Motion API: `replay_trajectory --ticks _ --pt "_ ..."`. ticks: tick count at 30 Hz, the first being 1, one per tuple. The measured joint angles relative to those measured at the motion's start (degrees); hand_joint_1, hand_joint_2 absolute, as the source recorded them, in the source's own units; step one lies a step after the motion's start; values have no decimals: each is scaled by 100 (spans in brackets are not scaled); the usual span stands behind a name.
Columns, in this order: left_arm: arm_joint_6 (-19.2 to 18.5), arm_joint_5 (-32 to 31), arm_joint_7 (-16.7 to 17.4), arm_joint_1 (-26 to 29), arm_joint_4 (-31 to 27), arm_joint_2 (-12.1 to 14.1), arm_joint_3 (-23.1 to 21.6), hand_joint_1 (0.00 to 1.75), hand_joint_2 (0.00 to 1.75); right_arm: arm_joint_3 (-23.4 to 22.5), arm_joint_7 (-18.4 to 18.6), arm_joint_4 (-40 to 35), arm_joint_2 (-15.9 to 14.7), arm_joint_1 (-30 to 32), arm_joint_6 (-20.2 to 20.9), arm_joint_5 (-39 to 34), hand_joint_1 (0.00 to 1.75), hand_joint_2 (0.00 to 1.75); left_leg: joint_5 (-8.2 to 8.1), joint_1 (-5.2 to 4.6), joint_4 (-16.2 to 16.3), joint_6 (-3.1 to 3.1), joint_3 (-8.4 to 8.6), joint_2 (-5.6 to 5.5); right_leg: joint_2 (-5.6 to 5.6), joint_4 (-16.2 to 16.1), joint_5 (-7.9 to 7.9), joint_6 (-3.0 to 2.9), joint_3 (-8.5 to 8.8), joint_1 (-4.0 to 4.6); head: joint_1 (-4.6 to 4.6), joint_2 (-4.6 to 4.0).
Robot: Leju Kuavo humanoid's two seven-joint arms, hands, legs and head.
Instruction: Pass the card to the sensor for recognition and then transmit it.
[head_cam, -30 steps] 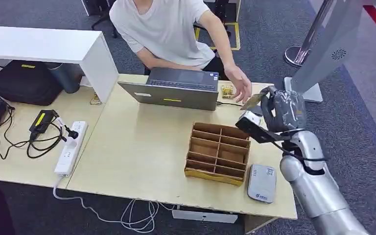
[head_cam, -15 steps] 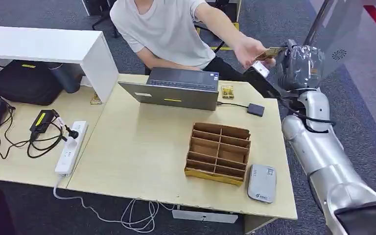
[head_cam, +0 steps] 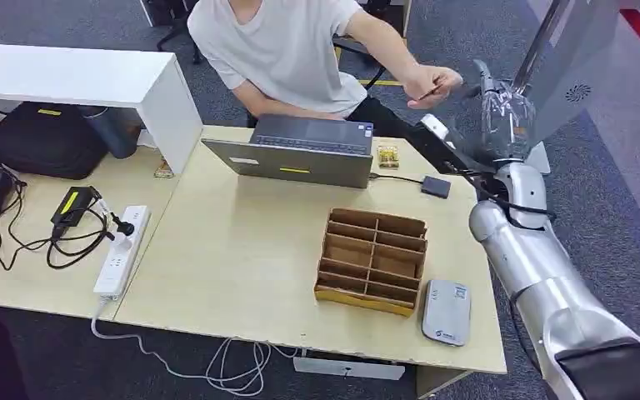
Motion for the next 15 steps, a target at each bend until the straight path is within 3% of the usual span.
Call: replay_trajectory --ticks 7,9,15 --pt "72 125 35 10 0 2 0 0 175 -15 205 74 -445 327 -81 365 0 175 0 0 4 0 2 -7 -12 -5 0 0 -1 0 0 0" --pt "103 188 28 18 0 2 2 0 175 -48 300 120 -713 462 -125 532 0 175 0 0 5 1 1 -16 -20 -9 0 2 6 -1 0 0" --pt "192 431 -11 76 0 2 112 0 175 -435 192 300 -1988 1074 -265 531 0 175 -6 -3 15 21 -9 -40 -50 -17 -1 14 11 -11 7 0"
